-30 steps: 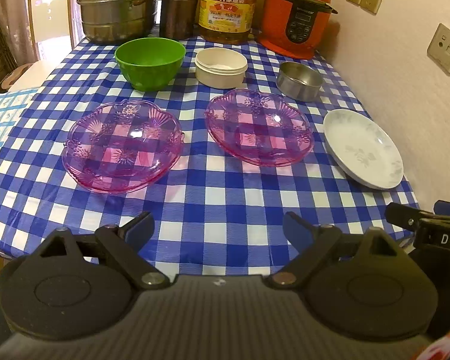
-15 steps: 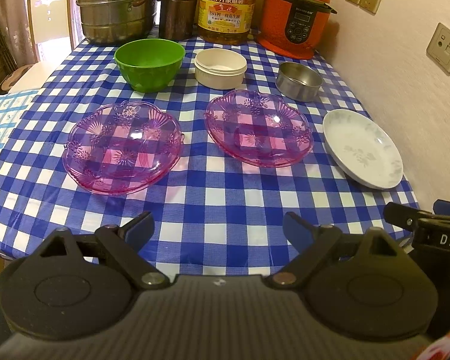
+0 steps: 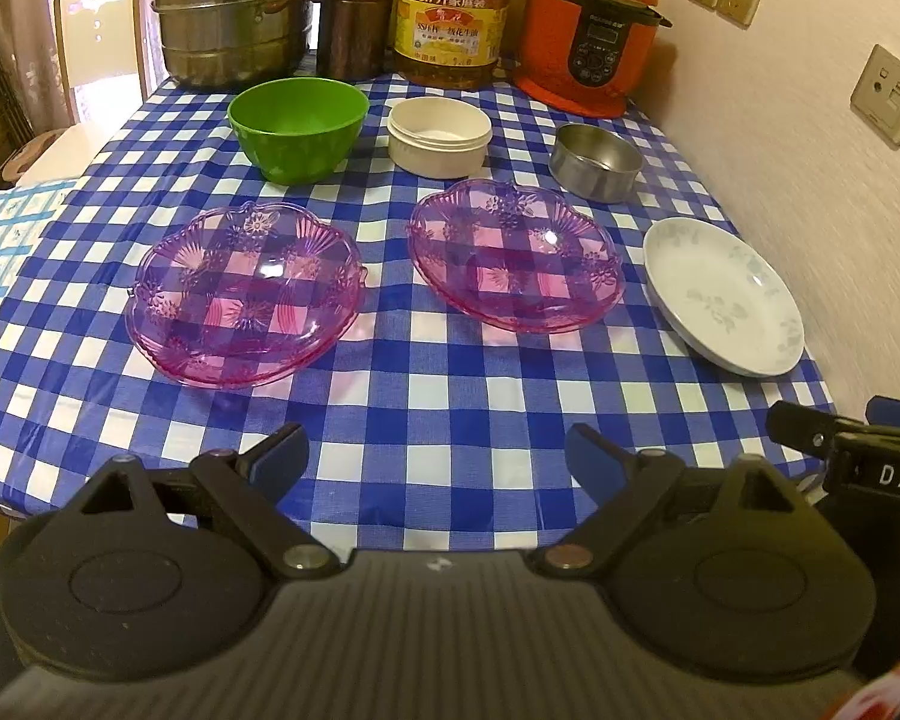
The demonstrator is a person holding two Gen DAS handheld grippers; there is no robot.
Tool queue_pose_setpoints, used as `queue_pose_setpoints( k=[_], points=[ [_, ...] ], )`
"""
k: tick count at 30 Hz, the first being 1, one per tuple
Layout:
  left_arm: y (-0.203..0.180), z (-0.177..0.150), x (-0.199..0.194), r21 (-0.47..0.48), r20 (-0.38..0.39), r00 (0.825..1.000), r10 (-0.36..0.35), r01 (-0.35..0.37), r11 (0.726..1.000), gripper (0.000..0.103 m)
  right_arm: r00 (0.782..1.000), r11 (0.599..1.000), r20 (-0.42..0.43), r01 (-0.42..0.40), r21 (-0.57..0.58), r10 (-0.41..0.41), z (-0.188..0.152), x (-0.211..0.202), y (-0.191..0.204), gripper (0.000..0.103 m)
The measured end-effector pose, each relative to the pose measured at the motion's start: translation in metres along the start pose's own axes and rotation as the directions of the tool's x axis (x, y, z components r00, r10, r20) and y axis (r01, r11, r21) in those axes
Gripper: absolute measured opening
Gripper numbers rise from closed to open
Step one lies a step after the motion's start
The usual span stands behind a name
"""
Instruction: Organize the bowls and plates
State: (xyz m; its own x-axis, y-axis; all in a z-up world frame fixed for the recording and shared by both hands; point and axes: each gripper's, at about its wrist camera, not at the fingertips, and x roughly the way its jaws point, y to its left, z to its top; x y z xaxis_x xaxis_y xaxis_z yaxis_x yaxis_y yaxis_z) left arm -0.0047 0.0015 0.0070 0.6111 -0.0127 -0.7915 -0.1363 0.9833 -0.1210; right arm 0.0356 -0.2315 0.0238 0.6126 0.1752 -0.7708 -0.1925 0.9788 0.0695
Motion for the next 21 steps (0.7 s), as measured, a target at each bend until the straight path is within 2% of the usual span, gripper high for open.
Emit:
queue_pose_setpoints(
  k=[21],
  points=[
    [-0.0016,-0.0003,-0.0006,0.0,-0.005,1.0,-0.001,0.001,1.0,0.091,1.0,1.0,-0.001,0.001,-0.001,-0.001,0.0002,0.0002,-0.0009,0.103]
  ],
)
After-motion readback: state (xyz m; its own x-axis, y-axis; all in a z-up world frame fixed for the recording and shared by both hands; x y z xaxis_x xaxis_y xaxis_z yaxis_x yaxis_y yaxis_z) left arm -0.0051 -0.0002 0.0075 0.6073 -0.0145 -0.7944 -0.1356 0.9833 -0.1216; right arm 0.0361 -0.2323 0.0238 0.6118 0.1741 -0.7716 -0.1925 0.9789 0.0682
